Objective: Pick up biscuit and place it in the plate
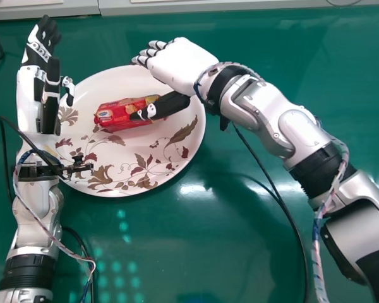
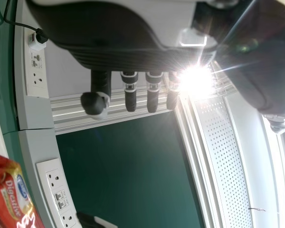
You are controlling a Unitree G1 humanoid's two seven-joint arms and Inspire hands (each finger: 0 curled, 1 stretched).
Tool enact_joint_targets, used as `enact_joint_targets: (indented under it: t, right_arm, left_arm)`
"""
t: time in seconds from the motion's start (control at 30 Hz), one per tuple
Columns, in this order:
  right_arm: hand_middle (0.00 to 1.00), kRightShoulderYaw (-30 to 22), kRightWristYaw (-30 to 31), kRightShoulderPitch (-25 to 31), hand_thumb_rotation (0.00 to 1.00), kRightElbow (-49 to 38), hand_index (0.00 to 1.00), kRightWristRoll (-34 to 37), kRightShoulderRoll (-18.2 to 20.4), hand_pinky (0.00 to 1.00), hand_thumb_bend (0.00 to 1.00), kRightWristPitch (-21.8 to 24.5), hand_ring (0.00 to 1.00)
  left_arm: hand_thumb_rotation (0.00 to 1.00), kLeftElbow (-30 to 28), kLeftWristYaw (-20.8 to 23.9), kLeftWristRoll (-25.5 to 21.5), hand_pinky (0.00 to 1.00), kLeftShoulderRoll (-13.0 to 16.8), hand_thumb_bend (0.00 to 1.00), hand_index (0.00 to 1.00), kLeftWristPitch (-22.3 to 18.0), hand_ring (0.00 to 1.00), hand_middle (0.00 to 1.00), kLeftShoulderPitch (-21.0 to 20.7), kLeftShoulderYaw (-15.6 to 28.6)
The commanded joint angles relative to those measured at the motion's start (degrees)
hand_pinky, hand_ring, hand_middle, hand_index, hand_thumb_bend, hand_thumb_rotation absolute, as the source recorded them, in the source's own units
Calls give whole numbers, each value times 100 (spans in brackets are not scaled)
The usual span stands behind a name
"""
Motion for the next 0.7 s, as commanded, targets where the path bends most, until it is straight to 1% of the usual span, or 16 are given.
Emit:
enact_joint_targets:
  t: [0.0,0.07,0.17,0.2,0.27,0.33,0.43,0.53,0.57,0.67]
  right_arm:
    - [99,-285,159,301,72,-409,100,226,-238,75,100,141,90]
    - [97,-544,215,584,70,-760,97,374,-423,72,100,261,89]
    - [96,-945,389,1106,69,-1436,95,520,-705,72,100,548,88]
    - [95,-1082,350,1326,69,-1664,94,536,-774,72,100,636,87]
    - [92,-1368,178,1855,67,-2152,91,543,-833,70,100,832,84]
    - [90,-1625,61,2362,66,-2619,90,558,-812,69,99,1046,82]
    - [88,-1944,-44,3008,59,-3250,88,558,-693,68,92,1385,81]
    - [88,-2182,30,3516,56,-3782,88,597,-505,68,84,1782,80]
    - [87,-2242,39,3654,54,-3918,87,611,-440,66,84,1894,79]
    - [87,-2357,41,4023,52,-4251,87,597,-263,66,85,2189,79]
  left_arm:
    - [86,435,-17,80,0,-218,100,100,47,100,100,965,-56]
    - [86,457,-22,74,0,-197,100,100,-3,100,100,980,-34]
    - [87,501,10,129,0,-147,100,100,-83,100,100,1003,3]
    - [88,516,11,139,0,-131,100,100,-108,100,100,1008,12]
    - [89,491,21,170,0,-100,100,100,-134,100,100,1029,23]
    - [89,413,-14,158,0,-71,100,100,-149,100,100,1058,21]
    - [88,231,-112,90,0,-15,100,100,-101,100,100,1125,12]
    - [87,-2,-177,117,0,83,100,100,1,100,100,1201,24]
    - [88,-22,-197,142,0,123,100,100,-29,100,100,1206,33]
    - [88,-72,-276,123,0,196,100,100,-4,100,100,1184,59]
